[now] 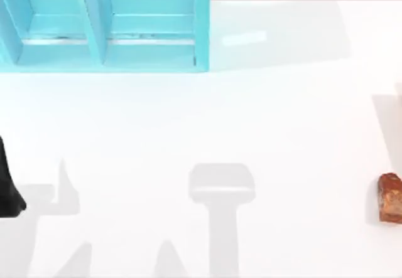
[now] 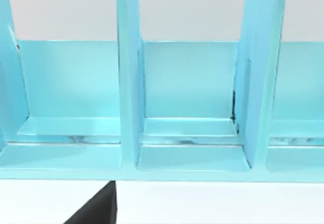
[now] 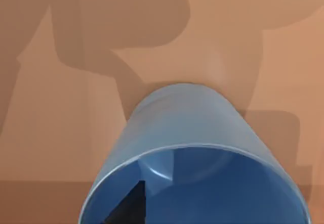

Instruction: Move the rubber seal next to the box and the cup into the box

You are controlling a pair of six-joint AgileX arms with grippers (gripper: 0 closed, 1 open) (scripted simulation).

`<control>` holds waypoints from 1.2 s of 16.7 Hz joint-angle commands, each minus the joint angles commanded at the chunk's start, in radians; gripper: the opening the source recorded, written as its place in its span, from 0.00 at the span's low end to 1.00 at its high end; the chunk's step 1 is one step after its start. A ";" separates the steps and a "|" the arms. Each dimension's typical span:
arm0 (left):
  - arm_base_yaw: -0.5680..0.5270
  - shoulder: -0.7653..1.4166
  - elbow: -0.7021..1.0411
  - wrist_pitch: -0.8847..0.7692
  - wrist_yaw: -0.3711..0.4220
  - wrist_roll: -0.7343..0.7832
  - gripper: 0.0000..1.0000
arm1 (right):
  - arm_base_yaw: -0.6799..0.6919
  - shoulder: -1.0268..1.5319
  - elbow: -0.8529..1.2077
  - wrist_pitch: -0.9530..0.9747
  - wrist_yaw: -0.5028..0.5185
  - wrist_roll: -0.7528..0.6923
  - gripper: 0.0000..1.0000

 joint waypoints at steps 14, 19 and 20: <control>0.000 0.000 0.000 0.000 0.000 0.000 1.00 | 0.004 -0.044 0.148 -0.171 0.029 -0.009 1.00; 0.000 0.000 0.000 0.000 0.000 0.000 1.00 | -0.003 -0.075 0.294 -0.356 0.026 -0.009 1.00; 0.000 0.000 0.000 0.000 0.000 0.000 1.00 | -0.004 -0.077 0.311 -0.380 0.015 -0.007 1.00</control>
